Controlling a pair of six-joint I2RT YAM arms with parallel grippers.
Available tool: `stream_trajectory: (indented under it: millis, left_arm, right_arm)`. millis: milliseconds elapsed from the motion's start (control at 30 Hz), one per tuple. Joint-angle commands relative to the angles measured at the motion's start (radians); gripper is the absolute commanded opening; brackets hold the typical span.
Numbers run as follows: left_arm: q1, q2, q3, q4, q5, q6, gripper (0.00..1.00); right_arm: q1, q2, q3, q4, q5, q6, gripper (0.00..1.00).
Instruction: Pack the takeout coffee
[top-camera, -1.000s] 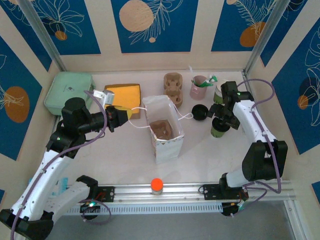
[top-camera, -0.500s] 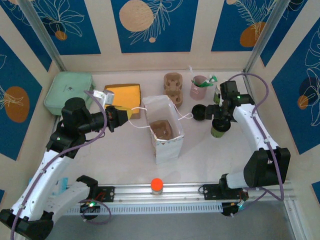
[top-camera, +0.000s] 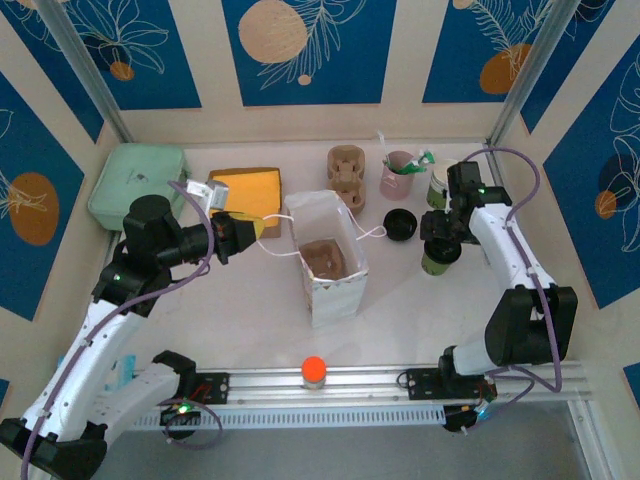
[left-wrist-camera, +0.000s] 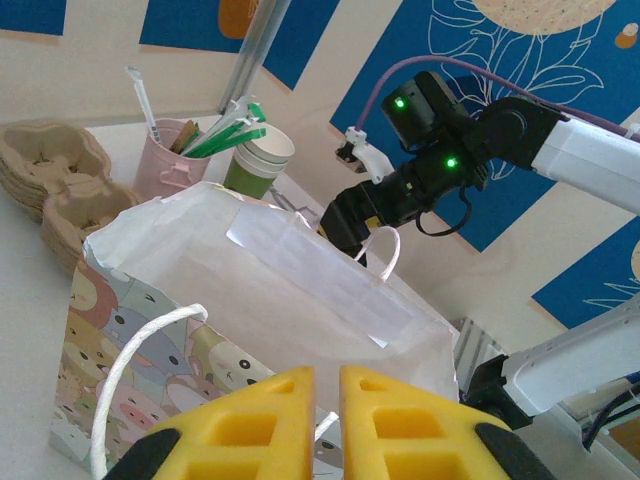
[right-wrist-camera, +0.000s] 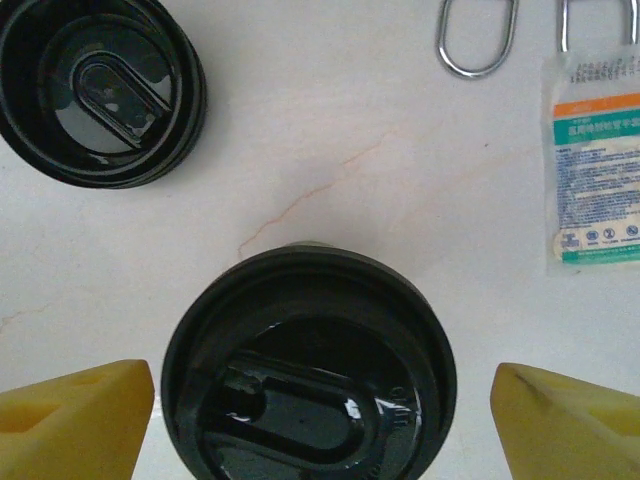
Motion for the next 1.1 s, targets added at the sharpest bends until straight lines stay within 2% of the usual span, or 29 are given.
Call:
stream_trajectory:
  millis: [0, 267, 500, 800, 1067]
  left_arm:
    - [-0.007, -0.005, 0.014, 0.003, -0.004, 0.017, 0.15]
    - [-0.007, -0.007, 0.012, 0.004, -0.004, 0.015, 0.15]
    - [-0.007, -0.009, 0.009, 0.003, -0.004, 0.015, 0.15]
    - [-0.008, -0.007, 0.011, 0.010, -0.001, 0.014, 0.15]
    - [-0.007, -0.013, 0.013, 0.003, -0.004, 0.019, 0.15]
  right_arm:
    - [-0.004, 0.014, 0.003, -0.029, -0.040, 0.021, 0.88]
    - [-0.003, 0.016, -0.014, -0.029, -0.045, 0.036, 0.87]
    - [-0.021, 0.032, -0.020, -0.044, -0.054, 0.077, 0.81]
    - [-0.021, 0.037, -0.049, -0.046, -0.053, 0.122, 0.79]
    - [-0.026, 0.041, -0.042, -0.073, -0.039, 0.208, 0.63]
